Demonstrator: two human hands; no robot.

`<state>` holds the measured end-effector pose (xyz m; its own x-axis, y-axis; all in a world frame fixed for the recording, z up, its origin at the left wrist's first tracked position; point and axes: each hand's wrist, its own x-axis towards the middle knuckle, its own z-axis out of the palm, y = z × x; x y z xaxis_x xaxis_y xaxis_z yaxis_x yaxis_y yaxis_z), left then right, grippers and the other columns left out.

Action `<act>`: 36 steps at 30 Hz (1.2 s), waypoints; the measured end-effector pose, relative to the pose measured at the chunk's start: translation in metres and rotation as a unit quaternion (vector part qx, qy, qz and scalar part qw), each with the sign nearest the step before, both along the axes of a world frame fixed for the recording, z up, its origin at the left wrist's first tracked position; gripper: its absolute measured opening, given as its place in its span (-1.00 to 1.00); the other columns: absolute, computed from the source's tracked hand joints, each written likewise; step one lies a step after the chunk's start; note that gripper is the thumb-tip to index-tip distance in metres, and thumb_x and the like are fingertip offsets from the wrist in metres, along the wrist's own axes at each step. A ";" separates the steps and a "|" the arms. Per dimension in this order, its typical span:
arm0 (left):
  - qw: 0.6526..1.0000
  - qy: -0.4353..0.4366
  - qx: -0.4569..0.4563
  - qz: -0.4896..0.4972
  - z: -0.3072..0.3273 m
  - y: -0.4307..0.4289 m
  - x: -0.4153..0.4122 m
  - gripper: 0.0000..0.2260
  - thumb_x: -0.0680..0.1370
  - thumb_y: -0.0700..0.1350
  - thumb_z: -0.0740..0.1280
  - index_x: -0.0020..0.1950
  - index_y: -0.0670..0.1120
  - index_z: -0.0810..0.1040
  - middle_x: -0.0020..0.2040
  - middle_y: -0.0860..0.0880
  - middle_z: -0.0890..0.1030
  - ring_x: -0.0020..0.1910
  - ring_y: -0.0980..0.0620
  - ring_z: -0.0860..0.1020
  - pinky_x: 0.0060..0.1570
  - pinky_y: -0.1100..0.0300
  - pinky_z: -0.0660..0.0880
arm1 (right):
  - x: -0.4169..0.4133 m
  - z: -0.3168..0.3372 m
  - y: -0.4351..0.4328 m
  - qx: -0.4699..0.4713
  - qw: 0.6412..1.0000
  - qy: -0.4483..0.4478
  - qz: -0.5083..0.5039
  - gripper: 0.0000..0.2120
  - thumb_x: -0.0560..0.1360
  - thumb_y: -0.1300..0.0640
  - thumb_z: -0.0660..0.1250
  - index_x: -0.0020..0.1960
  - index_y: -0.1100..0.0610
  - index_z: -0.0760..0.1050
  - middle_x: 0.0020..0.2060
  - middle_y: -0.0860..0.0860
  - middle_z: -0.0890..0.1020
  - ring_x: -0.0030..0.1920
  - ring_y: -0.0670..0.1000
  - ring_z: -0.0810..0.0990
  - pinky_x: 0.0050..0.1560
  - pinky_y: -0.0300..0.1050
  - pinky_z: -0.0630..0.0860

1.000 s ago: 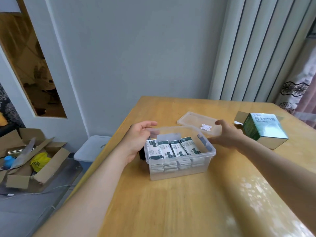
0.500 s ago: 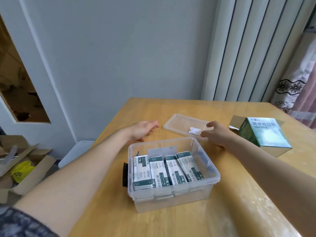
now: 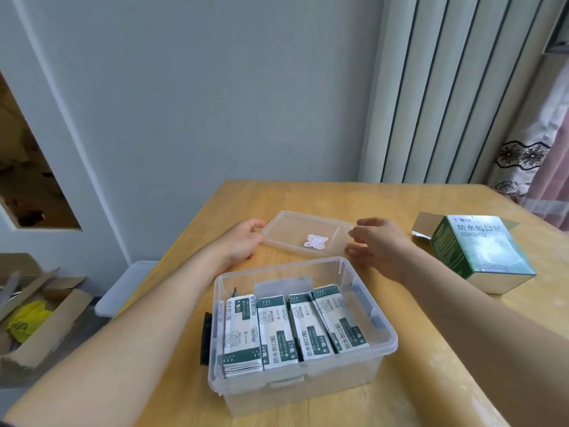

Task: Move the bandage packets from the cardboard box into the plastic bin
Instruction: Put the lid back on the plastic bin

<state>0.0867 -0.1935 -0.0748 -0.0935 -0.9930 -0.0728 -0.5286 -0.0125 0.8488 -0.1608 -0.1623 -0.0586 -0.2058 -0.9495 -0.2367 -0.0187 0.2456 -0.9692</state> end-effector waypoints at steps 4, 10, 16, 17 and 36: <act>1.000 0.019 0.010 0.002 0.002 0.000 0.001 -0.67 0.58 -0.25 0.24 0.35 -0.14 0.44 0.02 -0.14 0.52 -0.22 0.05 0.47 -0.29 0.27 0.40 | 0.002 0.001 0.000 0.025 0.998 -0.051 0.005 -0.64 0.53 0.31 0.33 0.31 0.30 0.40 0.05 0.24 0.54 -0.14 0.11 0.51 -0.15 -0.13 0.53; 0.942 0.326 0.043 0.072 0.020 0.029 0.018 -0.86 0.60 -0.26 0.26 0.15 -0.18 0.52 -0.16 -0.13 0.57 -0.22 -0.04 0.58 -0.20 0.19 0.60 | 0.001 0.012 0.019 0.009 0.993 -0.115 0.019 -0.68 0.57 0.37 0.23 0.32 0.31 0.40 -0.03 0.25 0.54 -0.29 0.04 0.52 -0.32 -0.22 0.42; 0.960 0.247 -0.067 0.116 0.071 0.071 0.021 -0.96 0.56 -0.20 0.36 -0.02 -0.11 0.59 -0.24 -0.04 0.56 -0.49 0.15 0.53 -0.49 0.35 0.49 | 0.010 0.056 0.059 -0.022 0.983 -0.164 0.076 -0.73 0.57 0.34 0.23 0.26 0.32 0.44 -0.02 0.27 0.55 -0.52 -0.08 0.50 -0.49 -0.30 0.42; 0.960 0.238 -0.082 0.124 0.080 0.082 0.021 -0.97 0.55 -0.19 0.37 -0.04 -0.10 0.60 -0.22 -0.04 0.57 -0.48 0.15 0.53 -0.51 0.35 0.48 | 0.009 0.064 0.072 -0.036 0.985 -0.151 0.078 -0.74 0.56 0.33 0.23 0.24 0.31 0.46 -0.01 0.27 0.56 -0.48 -0.06 0.51 -0.49 -0.29 0.43; 0.968 -0.117 -0.139 0.172 0.045 0.204 0.003 -0.73 0.49 -0.05 0.30 0.18 0.06 0.55 -0.33 0.03 0.55 -0.19 -0.01 0.56 -0.13 0.14 0.44 | 0.021 0.031 0.156 -0.149 0.940 0.300 0.062 -0.61 0.49 0.15 0.30 0.30 0.19 0.51 0.10 0.12 0.63 -0.01 0.08 0.62 0.04 0.05 0.61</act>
<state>0.0900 0.0106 -0.0296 0.2339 -0.9464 0.2228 -0.7113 -0.0103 0.7028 -0.1395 -0.0066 -0.0272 -0.0998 -0.9808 0.1677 -0.5951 -0.0762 -0.8001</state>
